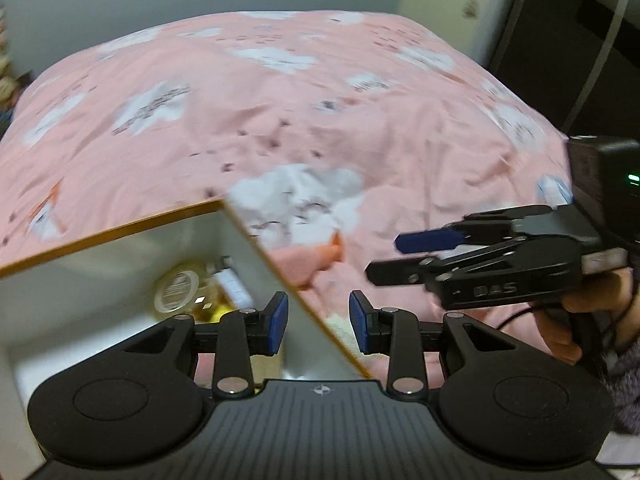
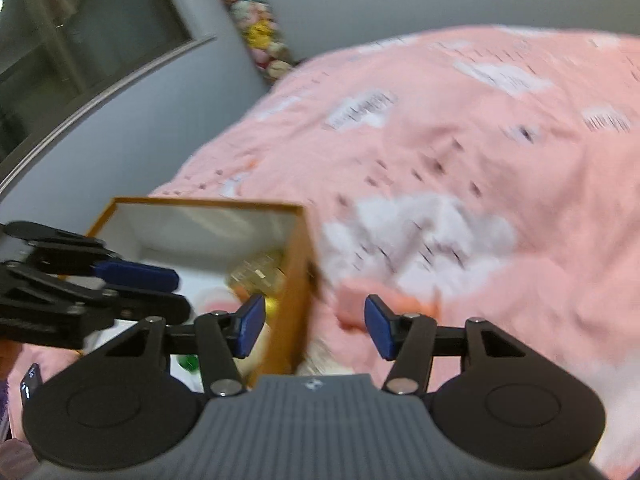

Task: Organize rigid objects
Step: 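Move both open grippers back to the pump bottle and tag pouch, then grasp the white tag pouch with the right gripper while the left gripper grasps the pink pump bottle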

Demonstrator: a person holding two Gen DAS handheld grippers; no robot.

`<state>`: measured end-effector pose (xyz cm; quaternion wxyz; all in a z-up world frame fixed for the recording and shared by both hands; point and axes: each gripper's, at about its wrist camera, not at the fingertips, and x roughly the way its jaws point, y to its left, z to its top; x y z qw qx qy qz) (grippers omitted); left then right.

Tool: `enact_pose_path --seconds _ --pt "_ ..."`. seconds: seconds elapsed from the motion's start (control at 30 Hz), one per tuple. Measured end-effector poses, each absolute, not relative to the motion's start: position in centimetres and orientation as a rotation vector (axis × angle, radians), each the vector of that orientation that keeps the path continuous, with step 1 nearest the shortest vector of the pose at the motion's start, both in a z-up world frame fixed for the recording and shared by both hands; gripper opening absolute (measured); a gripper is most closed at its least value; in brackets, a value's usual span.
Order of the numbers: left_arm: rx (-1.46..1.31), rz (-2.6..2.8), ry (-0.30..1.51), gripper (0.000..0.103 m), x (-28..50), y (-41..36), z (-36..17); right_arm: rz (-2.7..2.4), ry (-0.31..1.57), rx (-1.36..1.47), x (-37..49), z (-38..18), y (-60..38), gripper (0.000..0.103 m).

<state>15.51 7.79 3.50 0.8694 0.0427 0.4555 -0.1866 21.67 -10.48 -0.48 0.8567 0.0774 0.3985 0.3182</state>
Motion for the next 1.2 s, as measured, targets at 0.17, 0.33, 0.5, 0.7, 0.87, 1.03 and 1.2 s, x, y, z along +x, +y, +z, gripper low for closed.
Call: enact_pose_path --seconds 0.17,0.33,0.5,0.7,0.87,1.03,1.2 --pt "0.175 -0.425 1.007 0.038 15.9 5.0 1.7 0.643 0.959 0.203 20.9 -4.4 -12.3 0.048" --pt "0.216 -0.439 1.075 0.038 16.7 4.1 0.1 0.684 1.041 0.218 21.0 -7.5 -11.5 0.040" --pt "0.255 -0.419 1.098 0.039 17.6 4.1 -0.6 0.732 1.081 0.196 22.0 -9.3 -9.9 0.040" --pt "0.272 -0.463 1.106 0.039 18.8 3.9 -1.0 0.753 1.137 0.210 23.3 -11.5 -9.4 0.041" --pt "0.272 -0.485 1.130 0.039 19.8 3.9 -1.3 0.787 1.187 0.278 24.5 -13.3 -9.3 0.052" --pt "0.255 -0.492 1.148 0.039 20.6 4.0 -1.4 0.825 1.228 0.346 25.6 -15.1 -8.6 0.063" --pt "0.265 -0.500 1.159 0.039 20.8 3.8 -1.8 0.809 1.212 0.356 25.3 -14.6 -9.1 0.048"
